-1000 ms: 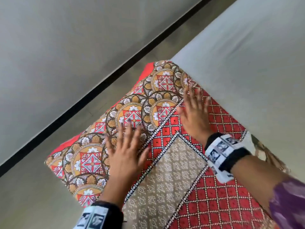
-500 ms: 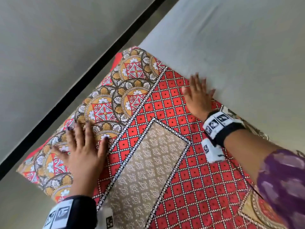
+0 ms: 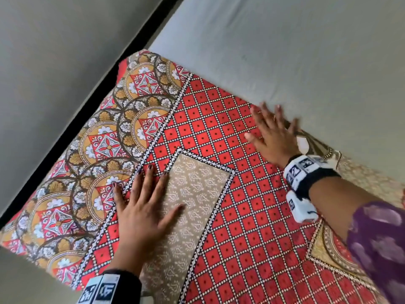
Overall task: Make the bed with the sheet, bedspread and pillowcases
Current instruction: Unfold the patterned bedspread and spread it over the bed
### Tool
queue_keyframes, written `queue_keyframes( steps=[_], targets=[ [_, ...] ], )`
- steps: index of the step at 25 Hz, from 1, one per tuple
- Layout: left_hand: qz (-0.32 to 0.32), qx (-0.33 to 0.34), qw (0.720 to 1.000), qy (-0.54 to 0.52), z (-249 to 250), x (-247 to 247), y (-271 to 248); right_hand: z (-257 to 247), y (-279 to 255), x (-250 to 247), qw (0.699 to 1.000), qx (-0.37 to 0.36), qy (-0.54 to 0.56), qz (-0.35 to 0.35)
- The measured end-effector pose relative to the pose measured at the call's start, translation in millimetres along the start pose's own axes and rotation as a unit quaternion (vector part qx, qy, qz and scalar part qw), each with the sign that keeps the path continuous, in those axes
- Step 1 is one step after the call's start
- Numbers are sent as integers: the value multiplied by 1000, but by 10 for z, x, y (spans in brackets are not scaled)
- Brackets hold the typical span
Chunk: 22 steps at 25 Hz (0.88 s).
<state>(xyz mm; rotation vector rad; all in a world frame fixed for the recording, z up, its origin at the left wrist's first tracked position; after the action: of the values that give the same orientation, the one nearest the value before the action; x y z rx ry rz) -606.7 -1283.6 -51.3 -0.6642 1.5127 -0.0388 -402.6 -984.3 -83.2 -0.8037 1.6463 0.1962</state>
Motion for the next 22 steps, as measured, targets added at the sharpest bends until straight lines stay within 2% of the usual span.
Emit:
queue_keyframes(
  steps=[3,5,7,9,11,13,18,22],
  targets=[
    [-1,3,1000,-2,-6,17,15,142,22,-84,998,56,-9,-6],
    [13,11,1000,-4,1,-12,6,-29,-62,-135,996,86,2,4],
    [26,54,998,2,171,-50,-7,-535,-239,-105,998,38,43,22],
    [37,108,993,18,385,-49,-11,-1101,-441,120,998,-39,41,0],
    [44,117,992,25,424,-17,-15,-1256,-580,322,999,-30,39,-12],
    [52,83,995,19,257,26,-39,-936,-650,349,997,38,60,6],
    [70,-1,997,10,-192,113,-230,390,-1174,176,978,188,86,41],
    [60,-61,996,-14,-261,185,-437,1478,-1884,88,936,332,111,37]
  ],
)
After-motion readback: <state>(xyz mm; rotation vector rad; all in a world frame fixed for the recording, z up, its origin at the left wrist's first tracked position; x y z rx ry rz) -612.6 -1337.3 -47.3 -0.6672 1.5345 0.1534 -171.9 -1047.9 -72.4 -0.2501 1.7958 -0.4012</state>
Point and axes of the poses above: each hand's wrist, its own y-axis towards the middle knuckle, its own x-axis out of the palm, z = x × y, the point moved 7 cm from there along y, towards the middle knuckle, and after that the axes turned 13 degrees about y, right-handed, at the moved point
